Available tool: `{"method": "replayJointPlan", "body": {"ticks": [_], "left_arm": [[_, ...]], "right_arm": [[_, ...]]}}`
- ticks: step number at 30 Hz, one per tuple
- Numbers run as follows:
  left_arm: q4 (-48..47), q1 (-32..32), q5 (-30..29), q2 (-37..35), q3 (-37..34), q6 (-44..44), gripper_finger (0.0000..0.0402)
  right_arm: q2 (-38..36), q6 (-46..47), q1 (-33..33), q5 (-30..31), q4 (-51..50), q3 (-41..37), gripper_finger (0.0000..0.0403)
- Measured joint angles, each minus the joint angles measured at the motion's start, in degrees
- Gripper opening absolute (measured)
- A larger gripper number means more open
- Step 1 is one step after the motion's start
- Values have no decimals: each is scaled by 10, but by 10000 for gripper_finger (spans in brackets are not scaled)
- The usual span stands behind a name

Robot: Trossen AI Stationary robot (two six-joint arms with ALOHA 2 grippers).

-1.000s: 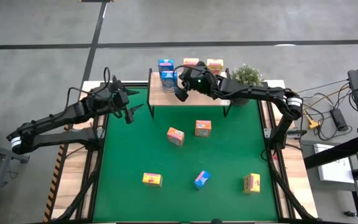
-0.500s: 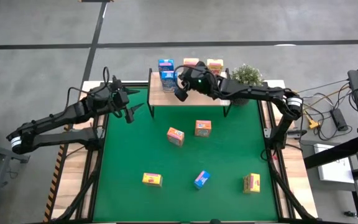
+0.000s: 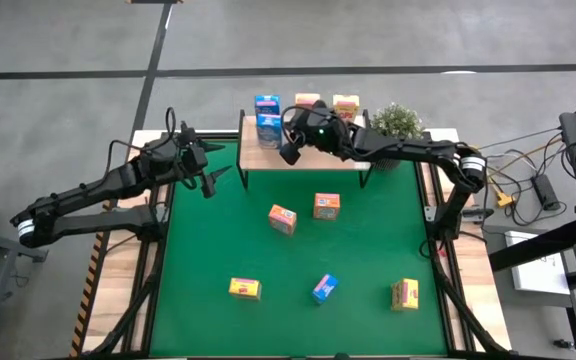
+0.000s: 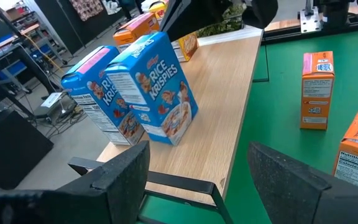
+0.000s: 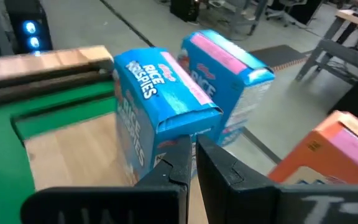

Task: Stack cereal on shelf
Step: Put the top blue cereal box on the shelf

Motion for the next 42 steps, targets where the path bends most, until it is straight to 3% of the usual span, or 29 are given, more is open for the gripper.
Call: {"method": "replayJointPlan", "body": {"ticks": [19, 28, 31, 35, 42], "left_arm": [[0, 0, 0, 0, 0, 0, 252], [-1, 0, 0, 0, 0, 0, 252], [0, 0, 0, 0, 0, 0, 252], [1, 0, 0, 0, 0, 0, 252], [6, 0, 0, 2, 0, 2, 252]], "right_arm": [[0, -37, -3, 4, 34, 0, 13], [-53, 1, 16, 2, -63, 0, 13], [-58, 8, 22, -39, -110, 0, 13], [-38, 7, 24, -113, -79, -4, 13], [21, -11, 21, -105, 2, -6, 13]]}}
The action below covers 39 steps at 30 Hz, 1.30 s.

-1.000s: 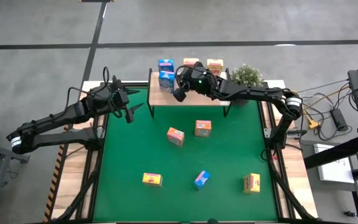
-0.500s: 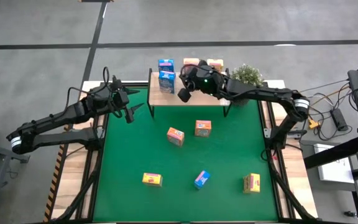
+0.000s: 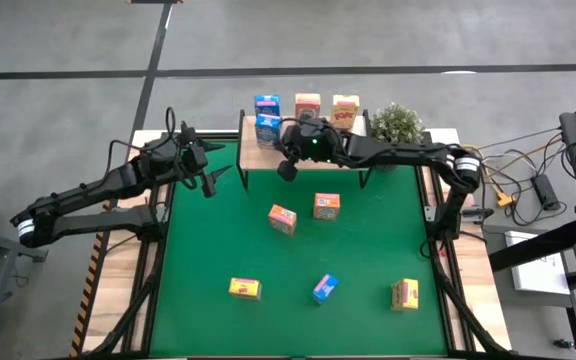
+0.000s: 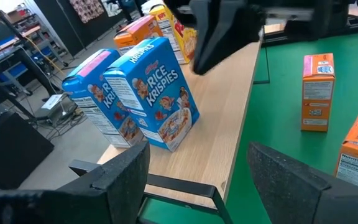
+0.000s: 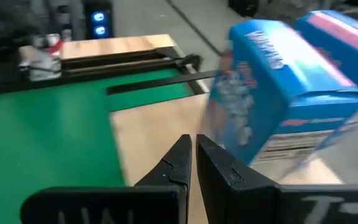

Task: Stack cereal on shelf
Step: Put the top blue cereal box on the shelf

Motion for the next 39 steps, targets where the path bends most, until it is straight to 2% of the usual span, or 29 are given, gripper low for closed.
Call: {"method": "replayJointPlan", "body": {"ticks": [5, 15, 20, 26, 39], "left_arm": [[0, 0, 0, 2, 0, 0, 252], [0, 0, 0, 2, 0, 1, 252], [0, 0, 0, 2, 0, 0, 252], [0, 0, 0, 2, 0, 0, 252], [1, 0, 0, 3, 0, 9, 252]], "right_arm": [[6, -22, -4, 67, 9, 0, 13], [3, -28, -3, 69, 0, 0, 13], [-10, -2, -2, 79, -70, 6, 13], [-10, 32, -20, 163, -74, 10, 13], [6, 26, -31, 148, 12, 10, 13]]}}
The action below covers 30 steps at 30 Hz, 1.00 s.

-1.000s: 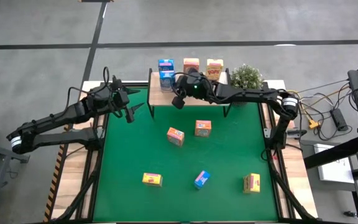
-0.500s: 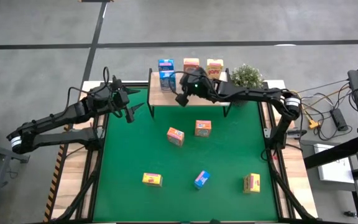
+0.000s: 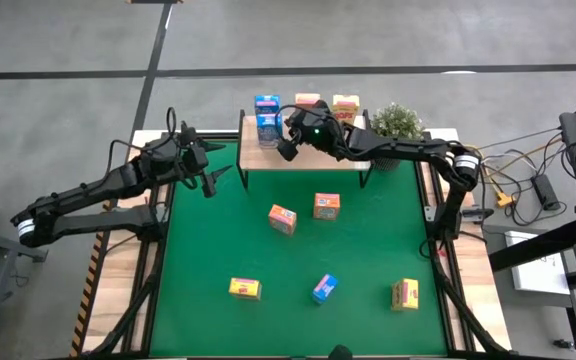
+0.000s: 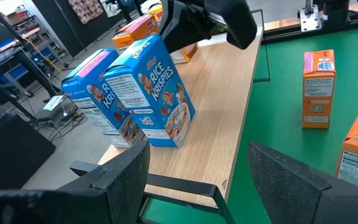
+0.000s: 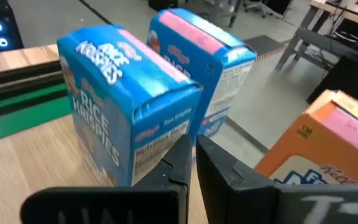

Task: Stack cereal on shelf
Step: Put the top blue cereal box on the shelf

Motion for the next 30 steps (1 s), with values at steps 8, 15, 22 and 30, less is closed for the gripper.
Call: {"method": "replayJointPlan", "body": {"ticks": [8, 15, 22, 30], "left_arm": [[0, 0, 0, 0, 0, 0, 252], [1, 0, 0, 0, 0, 0, 252], [1, 0, 0, 1, 0, 1, 252], [21, 0, 0, 6, 0, 2, 252]], "right_arm": [[3, -3, 0, 0, 23, 0, 13], [23, -6, 0, -21, 43, 0, 13], [22, -4, 1, -19, 40, 0, 13], [-37, -32, 23, 20, -26, 0, 13]]}}
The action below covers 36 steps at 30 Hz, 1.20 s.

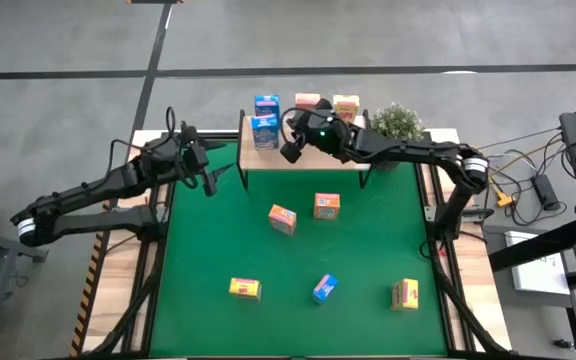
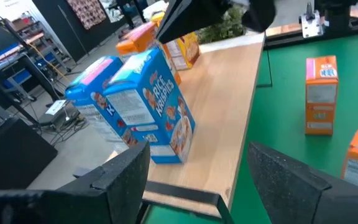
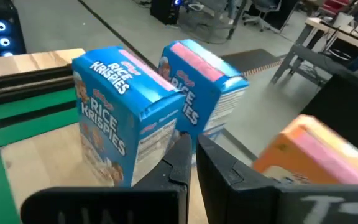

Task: Stack cereal on shelf
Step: Put the top blue cereal box on the shelf

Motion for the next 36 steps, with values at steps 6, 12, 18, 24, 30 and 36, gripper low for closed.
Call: {"method": "replayJointPlan", "body": {"ticks": [6, 12, 18, 24, 30, 36], "left_arm": [[45, 0, 0, 41, -1, -18, 252], [105, 0, 0, 113, -4, -42, 229], [127, 13, 1, 177, 33, -14, 143], [127, 54, -1, 227, 74, 19, 16], [127, 75, -3, 252, 90, 22, 7], [126, 83, -14, 276, 103, 23, 1]], "right_arm": [[-33, -55, 29, -31, -29, -21, 13], [-55, -84, 56, -32, 37, -109, 13], [-103, -90, 75, -32, 123, -204, 13], [-165, -94, 80, -33, 177, -280, 13], [-206, -98, 79, -34, 196, -326, 13], [-211, -104, 79, -35, 210, -346, 13]]}}
